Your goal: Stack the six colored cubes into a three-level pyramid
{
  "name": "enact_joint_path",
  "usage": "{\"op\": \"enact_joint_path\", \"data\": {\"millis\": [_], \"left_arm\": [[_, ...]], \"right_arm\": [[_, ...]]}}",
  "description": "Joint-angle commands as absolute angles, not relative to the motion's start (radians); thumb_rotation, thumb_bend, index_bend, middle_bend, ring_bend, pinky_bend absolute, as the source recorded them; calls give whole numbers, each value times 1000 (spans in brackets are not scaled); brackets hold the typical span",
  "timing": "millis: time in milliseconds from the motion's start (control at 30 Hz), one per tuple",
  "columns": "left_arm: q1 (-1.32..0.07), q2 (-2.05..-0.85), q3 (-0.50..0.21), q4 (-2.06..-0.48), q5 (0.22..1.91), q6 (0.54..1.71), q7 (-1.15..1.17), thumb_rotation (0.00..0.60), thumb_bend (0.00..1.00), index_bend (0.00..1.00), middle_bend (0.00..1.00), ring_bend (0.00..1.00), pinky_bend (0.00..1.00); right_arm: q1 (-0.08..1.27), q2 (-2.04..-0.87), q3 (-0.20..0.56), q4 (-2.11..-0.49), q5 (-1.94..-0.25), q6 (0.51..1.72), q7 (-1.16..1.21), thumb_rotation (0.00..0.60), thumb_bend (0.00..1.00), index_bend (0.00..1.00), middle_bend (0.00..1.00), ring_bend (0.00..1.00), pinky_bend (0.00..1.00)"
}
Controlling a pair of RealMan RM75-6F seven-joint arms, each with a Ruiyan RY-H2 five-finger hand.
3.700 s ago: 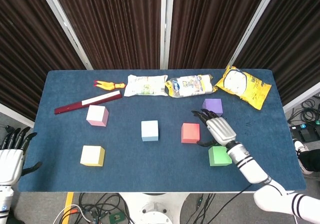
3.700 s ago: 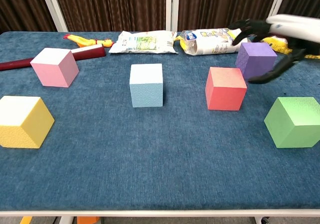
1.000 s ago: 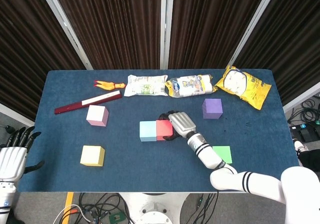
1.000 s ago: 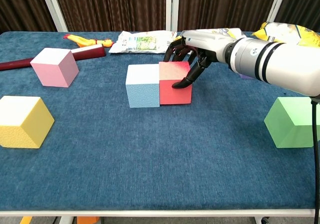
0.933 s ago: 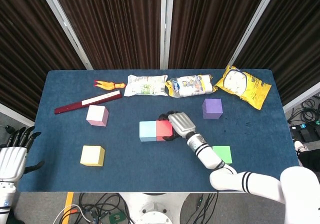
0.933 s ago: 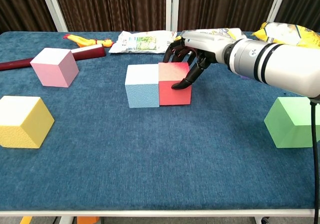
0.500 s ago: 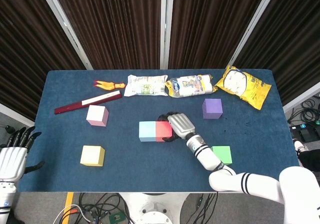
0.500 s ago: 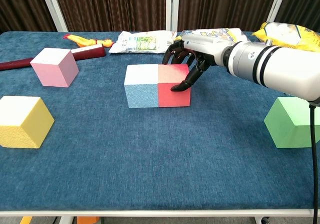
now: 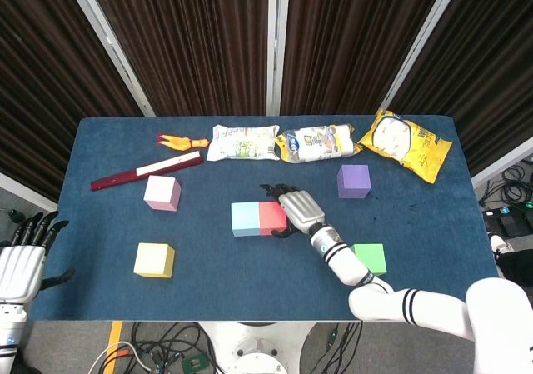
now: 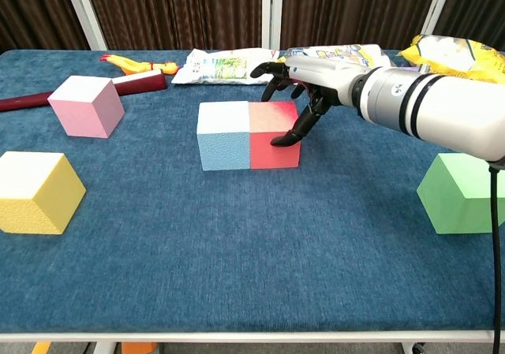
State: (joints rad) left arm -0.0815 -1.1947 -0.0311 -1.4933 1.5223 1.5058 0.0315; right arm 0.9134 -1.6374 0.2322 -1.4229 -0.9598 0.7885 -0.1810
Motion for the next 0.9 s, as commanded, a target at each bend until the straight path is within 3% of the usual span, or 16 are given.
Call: {"op": "enact_joint_path", "data": {"millis": [33, 300, 533, 733, 900], "left_arm": [[-81, -1194, -31, -1493, 1524, 1507, 31, 600, 0, 185, 88, 9, 106], [-85, -1192, -30, -1493, 1527, 1504, 31, 600, 0, 185, 88, 9, 106], [-95, -1184, -32, -1510, 1530, 1493, 46, 600, 0, 185, 88, 9, 106], [-106, -1173, -37, -1537, 1529, 1482, 70, 600, 0, 185, 88, 9, 106], [-115, -1167, -38, -1557, 1533, 1476, 86, 600, 0, 185, 88, 9, 106]], "right_arm": [[892, -1596, 227, -1467, -979, 805, -171, 600, 101, 0, 126, 33, 114], [755, -1378, 176, -1677, -1102, 946, -131, 600, 101, 0, 144, 31, 109], [571, -1172, 55, -1815, -1283, 1099, -29, 600, 101, 2, 206, 58, 112], [452, -1086, -50, -1817, -1427, 1178, 100, 600, 99, 30, 229, 81, 152], [406, -1062, -101, -1797, -1481, 1184, 129, 600, 31, 32, 219, 81, 152]]}}
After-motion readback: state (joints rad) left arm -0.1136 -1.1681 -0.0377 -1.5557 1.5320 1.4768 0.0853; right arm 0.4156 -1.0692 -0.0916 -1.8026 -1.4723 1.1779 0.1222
